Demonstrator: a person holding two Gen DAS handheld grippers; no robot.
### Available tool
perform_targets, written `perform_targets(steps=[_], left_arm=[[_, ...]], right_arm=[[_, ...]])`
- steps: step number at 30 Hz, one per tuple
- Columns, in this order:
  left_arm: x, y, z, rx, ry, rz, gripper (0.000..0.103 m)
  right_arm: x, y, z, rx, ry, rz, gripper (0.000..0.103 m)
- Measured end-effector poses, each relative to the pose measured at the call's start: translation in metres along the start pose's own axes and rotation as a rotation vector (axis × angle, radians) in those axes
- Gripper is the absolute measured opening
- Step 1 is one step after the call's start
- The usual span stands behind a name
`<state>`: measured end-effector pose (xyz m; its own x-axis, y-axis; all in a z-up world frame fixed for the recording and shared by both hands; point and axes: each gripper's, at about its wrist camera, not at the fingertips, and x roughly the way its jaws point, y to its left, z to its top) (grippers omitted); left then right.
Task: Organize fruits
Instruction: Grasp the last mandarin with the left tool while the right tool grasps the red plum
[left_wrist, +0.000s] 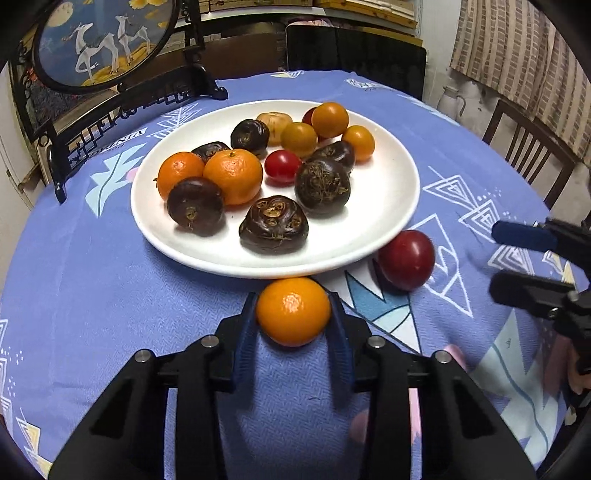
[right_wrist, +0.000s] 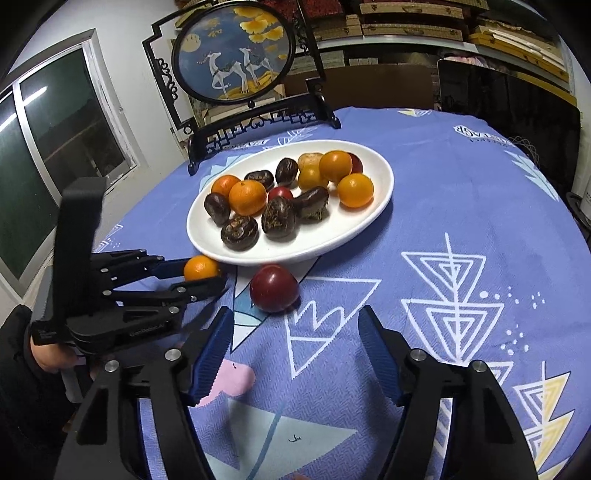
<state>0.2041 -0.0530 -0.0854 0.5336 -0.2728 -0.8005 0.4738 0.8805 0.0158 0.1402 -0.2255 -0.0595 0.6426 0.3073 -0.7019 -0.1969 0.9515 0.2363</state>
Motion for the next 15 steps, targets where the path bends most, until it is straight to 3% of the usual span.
perform_targets(steps=[8, 15], left_arm=[[-0.030, 0.015, -0.009, -0.069, -0.107, 0.048, 0.037], [-0.043, 0.031, -0.020, -0.138, -0.151, 0.059, 0.037]], right_arm=[[0.012, 0.015, 0.000, -0.046, 0.037, -0.026, 0.070], [0.034, 0.037, 0.007, -0.092, 0.067, -0.073, 0.070]])
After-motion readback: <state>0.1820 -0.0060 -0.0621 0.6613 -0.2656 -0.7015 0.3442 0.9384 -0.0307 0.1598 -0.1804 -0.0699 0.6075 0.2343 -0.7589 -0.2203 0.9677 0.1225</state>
